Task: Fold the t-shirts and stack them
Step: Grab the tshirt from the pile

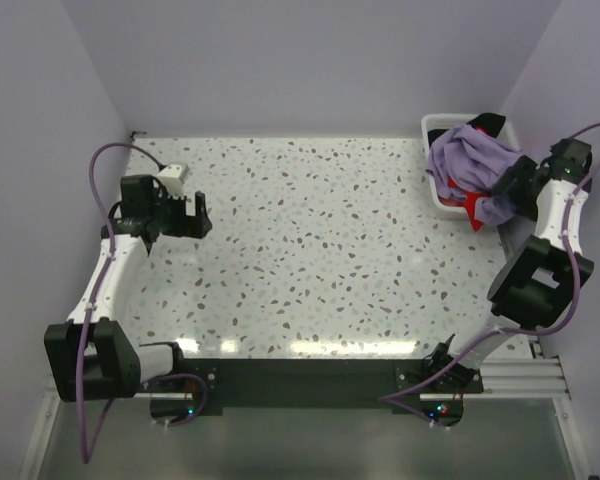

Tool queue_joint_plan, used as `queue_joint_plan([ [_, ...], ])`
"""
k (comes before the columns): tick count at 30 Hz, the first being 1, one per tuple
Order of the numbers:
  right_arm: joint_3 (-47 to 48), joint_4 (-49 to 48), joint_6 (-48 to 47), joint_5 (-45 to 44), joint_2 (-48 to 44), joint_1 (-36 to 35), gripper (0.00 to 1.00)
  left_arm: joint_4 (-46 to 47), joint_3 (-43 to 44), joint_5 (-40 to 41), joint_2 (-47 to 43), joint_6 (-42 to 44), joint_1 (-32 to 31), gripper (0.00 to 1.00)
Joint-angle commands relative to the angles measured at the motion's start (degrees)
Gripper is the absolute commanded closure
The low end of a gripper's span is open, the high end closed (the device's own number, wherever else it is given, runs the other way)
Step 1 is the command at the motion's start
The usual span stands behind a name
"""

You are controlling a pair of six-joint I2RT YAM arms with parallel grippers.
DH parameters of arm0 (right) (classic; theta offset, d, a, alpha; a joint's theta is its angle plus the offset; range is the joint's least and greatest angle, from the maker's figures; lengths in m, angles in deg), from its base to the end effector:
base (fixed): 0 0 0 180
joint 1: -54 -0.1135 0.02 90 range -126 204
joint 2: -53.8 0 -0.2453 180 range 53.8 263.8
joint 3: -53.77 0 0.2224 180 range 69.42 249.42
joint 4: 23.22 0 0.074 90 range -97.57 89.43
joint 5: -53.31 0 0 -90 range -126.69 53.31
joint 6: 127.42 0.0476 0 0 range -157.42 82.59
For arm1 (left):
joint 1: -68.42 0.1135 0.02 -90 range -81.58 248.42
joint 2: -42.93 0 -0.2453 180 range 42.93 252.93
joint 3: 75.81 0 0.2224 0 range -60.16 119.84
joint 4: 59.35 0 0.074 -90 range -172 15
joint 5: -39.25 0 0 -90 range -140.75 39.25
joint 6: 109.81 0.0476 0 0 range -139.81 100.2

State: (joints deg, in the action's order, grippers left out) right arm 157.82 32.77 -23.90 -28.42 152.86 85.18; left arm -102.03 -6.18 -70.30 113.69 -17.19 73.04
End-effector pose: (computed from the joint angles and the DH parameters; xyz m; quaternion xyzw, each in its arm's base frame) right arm 0.3085 -0.1787 0.2810 0.3353 0.8787 0.0161 0.3394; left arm 0.2478 0.0040 0.2584 0.0508 0.9075 -0.1315 0.3957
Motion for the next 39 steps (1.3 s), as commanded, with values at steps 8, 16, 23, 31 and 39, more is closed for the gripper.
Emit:
queue_joint_plan([
  [8,-0.07,0.27,-0.25,-3.27,0.51,0.02,0.48,3.12,1.04,-0.75,0.43,-0.41,-0.05,0.0],
  [16,9.58,6.06,-2.44,1.21,-1.85,0.2,1.0,3.38,2.01,-1.01,0.78,-0.41,-0.05,0.0],
  [23,17.06,0.9,0.27,3.68,-10.38,0.2,1.0,3.38,2.63,-1.28,0.52,0.11,-0.05,0.0],
  [31,29.62,-11.85,5.36,6.75,-5.04,0.11,1.0,2.94,4.47,-1.28,0.87,1.25,-0.05,0.0],
  [39,47.7,-21.08,10.83,7.9,3.67,-1.82,1.0,2.94,5.97,-1.02,1.48,0.9,-0.05,0.0],
])
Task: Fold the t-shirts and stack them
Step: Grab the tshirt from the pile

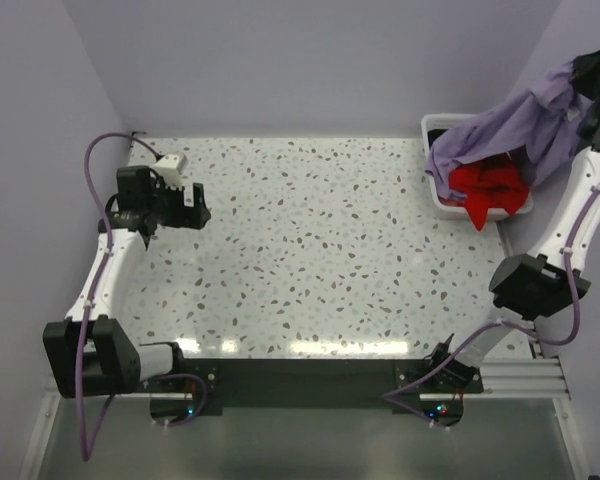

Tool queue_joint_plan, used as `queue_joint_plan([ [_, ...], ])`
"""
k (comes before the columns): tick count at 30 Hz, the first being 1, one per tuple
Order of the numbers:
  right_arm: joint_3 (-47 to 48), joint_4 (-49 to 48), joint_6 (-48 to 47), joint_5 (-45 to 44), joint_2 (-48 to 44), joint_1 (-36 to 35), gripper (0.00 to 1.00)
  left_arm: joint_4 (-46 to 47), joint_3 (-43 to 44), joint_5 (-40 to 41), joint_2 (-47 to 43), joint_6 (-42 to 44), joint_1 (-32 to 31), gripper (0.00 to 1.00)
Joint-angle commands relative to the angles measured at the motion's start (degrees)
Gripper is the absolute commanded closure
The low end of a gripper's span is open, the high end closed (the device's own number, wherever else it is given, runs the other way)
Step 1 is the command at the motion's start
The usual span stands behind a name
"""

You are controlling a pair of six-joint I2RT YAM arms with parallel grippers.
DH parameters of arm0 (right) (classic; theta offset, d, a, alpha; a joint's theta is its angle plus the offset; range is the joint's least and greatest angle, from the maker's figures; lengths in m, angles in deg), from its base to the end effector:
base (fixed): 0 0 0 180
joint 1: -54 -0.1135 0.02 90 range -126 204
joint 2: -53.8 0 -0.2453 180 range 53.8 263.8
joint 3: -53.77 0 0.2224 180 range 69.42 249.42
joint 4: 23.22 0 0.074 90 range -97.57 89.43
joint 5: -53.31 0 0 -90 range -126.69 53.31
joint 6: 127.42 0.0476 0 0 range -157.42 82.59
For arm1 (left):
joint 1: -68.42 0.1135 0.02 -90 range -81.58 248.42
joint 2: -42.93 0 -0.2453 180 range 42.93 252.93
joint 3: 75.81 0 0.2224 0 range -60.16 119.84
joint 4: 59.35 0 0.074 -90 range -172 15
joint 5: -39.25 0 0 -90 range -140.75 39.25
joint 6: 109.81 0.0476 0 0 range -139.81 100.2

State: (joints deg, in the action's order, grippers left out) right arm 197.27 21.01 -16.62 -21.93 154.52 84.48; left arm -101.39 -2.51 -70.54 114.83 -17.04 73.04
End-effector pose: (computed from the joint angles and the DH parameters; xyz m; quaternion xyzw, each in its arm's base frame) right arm 0.3068 -0.1665 0.5025 0.2264 0.6789 0.0332 0.6976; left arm 0.2567 0.0046 0.2747 0.0573 0.8962 -0.1293 0.4205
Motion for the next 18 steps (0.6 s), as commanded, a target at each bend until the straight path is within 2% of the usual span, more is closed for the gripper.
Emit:
queue_joint_plan([
  [1,10.2,-9.76,3.81,0.45,3.06,-1.47,1.0,2.31,2.29,-0.77,0.26,0.66,-0.05,0.0],
  [4,15.14,-13.36,4.07,-1.49,5.62,-3.05,1.0,2.84,2.29,-0.86,0.44,-0.04,-0.05,0.0],
  [13,17.96,-30.84,-4.53,-10.45,7.02,-12.37,1.0,3.01,3.08,-0.69,0.26,-0.92,0.04,0.0],
  [18,20.93,-39.98,-5.85,-13.18,9.13,-16.41,1.0,2.57,3.96,-0.51,0.26,-0.57,0.04,0.0],
])
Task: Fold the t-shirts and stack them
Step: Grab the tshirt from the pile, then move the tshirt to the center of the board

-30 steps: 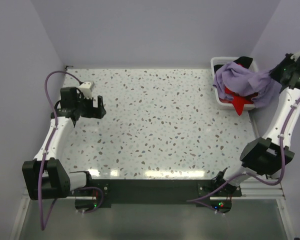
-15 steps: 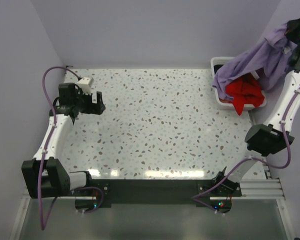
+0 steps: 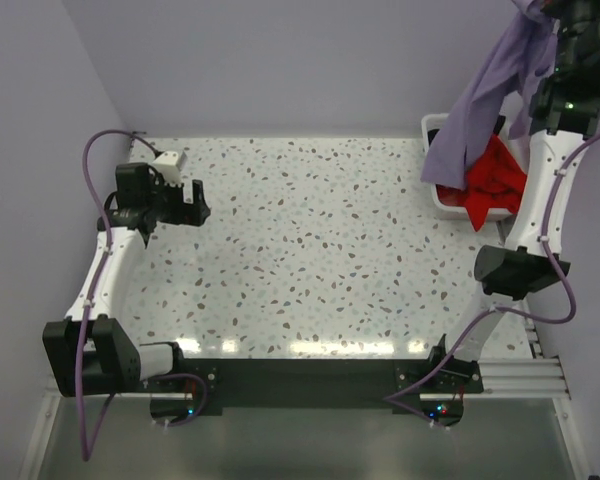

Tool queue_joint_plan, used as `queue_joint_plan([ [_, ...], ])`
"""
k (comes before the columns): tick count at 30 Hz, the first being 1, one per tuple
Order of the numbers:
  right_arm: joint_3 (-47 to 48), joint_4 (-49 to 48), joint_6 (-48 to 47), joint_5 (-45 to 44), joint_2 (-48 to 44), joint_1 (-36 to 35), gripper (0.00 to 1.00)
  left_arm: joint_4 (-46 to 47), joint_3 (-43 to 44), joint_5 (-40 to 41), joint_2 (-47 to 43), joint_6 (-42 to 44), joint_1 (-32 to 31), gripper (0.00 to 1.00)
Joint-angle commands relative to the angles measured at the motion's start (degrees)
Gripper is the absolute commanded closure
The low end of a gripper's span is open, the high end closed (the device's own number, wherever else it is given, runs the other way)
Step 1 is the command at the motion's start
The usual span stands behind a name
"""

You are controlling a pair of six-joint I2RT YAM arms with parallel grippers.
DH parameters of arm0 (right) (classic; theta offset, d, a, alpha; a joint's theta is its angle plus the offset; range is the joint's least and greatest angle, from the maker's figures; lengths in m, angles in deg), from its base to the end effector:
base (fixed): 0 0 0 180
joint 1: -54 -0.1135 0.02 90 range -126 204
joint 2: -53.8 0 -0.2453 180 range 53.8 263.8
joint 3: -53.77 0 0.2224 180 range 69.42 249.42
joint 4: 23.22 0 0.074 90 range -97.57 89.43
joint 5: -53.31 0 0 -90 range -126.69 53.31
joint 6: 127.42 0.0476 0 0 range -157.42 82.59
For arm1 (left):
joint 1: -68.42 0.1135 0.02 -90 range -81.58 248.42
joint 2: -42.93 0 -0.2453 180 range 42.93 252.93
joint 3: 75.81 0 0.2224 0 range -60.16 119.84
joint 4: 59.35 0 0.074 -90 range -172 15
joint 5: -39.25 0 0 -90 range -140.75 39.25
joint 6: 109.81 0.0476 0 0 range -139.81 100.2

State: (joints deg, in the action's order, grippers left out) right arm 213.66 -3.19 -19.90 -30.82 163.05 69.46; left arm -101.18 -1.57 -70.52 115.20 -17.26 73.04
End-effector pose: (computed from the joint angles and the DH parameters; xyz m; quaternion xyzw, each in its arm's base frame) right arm 0.3351 -0.0876 0.5788 0.0978 0.4870 0.0410 0.8669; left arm 0.2592 0.0048 0.2787 0.0566 0.8935 -0.1291 0.4263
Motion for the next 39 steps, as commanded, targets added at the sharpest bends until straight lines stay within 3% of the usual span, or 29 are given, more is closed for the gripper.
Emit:
queue_joint_plan([
  [1,5.08,-16.94,-3.19,-5.24,0.87,-1.92,1.0,2.18,3.2,-0.62,-0.11,-0.44,0.04,0.0],
  [10,7.11,-24.77,-6.89,-7.19,-0.09,-8.51,1.0,1.04,3.99,-0.97,-0.9,-0.61,0.04,0.0],
  [25,1.22,-22.4,-9.69,-2.09,-3.6,-25.74,1.0,0.42,3.55,-2.29,-3.45,-4.66,1.79,0.0],
  [39,-35.59,-21.71,-6.38,1.77,-19.06,-34.88,1.0,-1.86,3.73,-1.59,-5.82,-0.88,3.64,0.0],
])
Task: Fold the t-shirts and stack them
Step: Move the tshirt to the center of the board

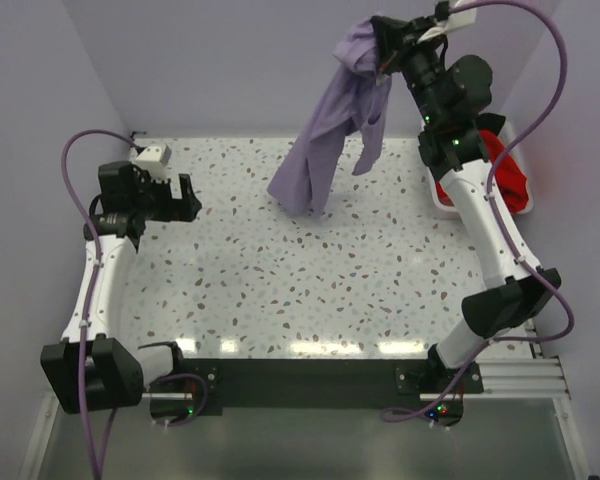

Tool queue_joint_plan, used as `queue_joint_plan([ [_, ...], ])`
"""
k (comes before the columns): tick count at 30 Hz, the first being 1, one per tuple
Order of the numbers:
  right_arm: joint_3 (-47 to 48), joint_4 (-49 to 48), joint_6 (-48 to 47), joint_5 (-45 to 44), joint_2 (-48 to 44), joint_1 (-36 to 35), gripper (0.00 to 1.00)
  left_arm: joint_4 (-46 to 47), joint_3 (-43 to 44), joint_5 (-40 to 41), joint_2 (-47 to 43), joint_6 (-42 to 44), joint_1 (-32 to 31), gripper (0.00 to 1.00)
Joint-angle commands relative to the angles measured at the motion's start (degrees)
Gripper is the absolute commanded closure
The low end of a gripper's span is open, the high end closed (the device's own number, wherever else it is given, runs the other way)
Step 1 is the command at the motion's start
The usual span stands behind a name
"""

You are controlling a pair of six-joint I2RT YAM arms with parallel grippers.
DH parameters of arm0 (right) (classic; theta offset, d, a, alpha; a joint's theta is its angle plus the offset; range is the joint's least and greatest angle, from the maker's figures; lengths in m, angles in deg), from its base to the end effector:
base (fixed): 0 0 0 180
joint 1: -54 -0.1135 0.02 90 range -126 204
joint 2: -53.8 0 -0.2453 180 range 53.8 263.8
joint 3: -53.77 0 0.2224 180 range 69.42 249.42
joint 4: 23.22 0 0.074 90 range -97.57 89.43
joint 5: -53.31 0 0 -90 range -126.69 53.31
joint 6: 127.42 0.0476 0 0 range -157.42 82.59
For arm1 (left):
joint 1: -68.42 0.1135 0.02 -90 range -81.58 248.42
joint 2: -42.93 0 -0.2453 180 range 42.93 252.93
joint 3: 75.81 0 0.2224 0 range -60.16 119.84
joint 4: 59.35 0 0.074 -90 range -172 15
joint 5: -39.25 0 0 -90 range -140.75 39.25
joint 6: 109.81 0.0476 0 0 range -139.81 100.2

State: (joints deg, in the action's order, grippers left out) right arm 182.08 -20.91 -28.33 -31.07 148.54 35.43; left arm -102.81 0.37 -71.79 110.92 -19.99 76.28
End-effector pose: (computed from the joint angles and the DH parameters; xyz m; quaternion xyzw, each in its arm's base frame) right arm 0.3107 0.1093 0.5439 -0.0831 0.4847 0.2314 0.8394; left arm 0.2449 0.0166 0.3042 0.0225 0.8769 -0.1315 0.4618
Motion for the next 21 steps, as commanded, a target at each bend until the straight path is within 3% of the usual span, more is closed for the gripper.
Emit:
queue_joint_plan([
  [1,-5.77,-2.58,3.39,3.5,-4.91,-1.12,1.0,-0.49,1.69,-0.41,-1.45,2.29,0.4,0.0],
  [3,-10.43,3.8,7.15,9.97,-5.26,-2.17,0.95,-0.75,1.61,-1.46,-1.28,3.17,0.4,0.0],
  [4,-12.18,5.59,8.22,12.63,-5.61,-2.52,0.84,-1.36,1.69,-1.9,-1.1,3.87,0.4,0.0],
  [5,-15.42,9.52,9.02,15.44,-5.7,-3.48,0.59,-1.8,1.87,-2.95,-0.93,4.4,0.4,0.0],
  [6,-16.76,11.48,9.11,20.42,-5.79,-3.93,0.46,-2.07,1.96,-3.65,-0.75,4.93,0.49,0.0],
  [7,-17.64,13.76,8.24,22.13,-5.71,-4.19,0.26,-2.59,2.13,-4.53,-0.49,5.8,0.32,0.0],
  [8,-18.7,17.35,7.62,22.93,-5.71,-4.37,0.21,-2.95,2.22,-6.45,-0.23,6.16,0.4,0.0],
  [11,-19.4,31.75,0.34,23.73,-5.88,-3.76,0.12,-3.12,2.05,-13.29,0.65,8.62,0.4,0.0],
  [14,-23.08,35.22,-3.98,23.99,-7.02,-0.09,0.08,-0.85,0.47,-19.37,1.45,9.76,-0.38,0.0],
  [21,-24.95,46.9,-10.81,19.35,-2.39,10.13,0.04,6.09,0.11,-14.04,9.96,11.62,-14.42,0.0],
])
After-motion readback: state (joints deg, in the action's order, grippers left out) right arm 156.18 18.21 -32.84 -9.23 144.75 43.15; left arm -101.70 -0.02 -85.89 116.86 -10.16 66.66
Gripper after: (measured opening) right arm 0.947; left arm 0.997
